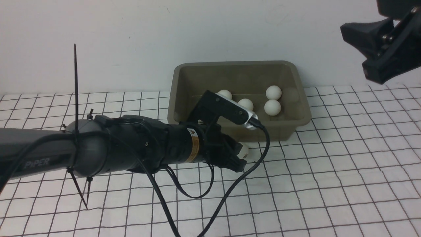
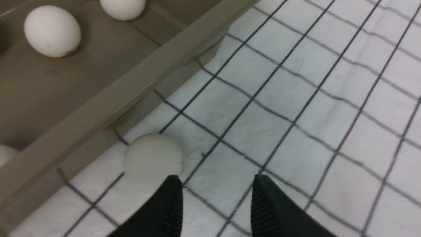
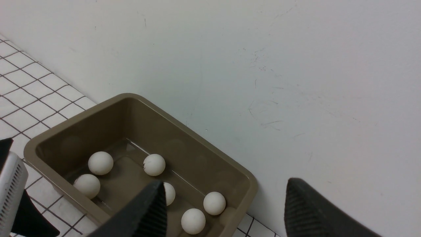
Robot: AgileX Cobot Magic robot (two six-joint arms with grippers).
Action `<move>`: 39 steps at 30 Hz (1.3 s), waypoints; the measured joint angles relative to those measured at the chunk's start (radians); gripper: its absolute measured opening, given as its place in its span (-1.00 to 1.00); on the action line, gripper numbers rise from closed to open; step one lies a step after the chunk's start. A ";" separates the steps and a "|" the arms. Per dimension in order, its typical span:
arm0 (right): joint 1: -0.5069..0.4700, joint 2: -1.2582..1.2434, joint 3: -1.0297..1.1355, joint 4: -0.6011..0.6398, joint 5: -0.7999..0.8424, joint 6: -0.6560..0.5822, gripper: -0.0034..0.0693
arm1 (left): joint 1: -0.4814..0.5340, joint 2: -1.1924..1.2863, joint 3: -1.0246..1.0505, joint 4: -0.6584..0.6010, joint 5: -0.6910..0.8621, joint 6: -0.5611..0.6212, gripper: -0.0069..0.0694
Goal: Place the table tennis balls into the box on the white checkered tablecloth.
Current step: 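Reach for and grasp a ping pong ball on the table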
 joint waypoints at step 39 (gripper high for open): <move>0.000 0.000 0.000 0.000 -0.007 0.000 0.31 | 0.000 0.000 0.000 0.266 -0.218 -0.372 -0.11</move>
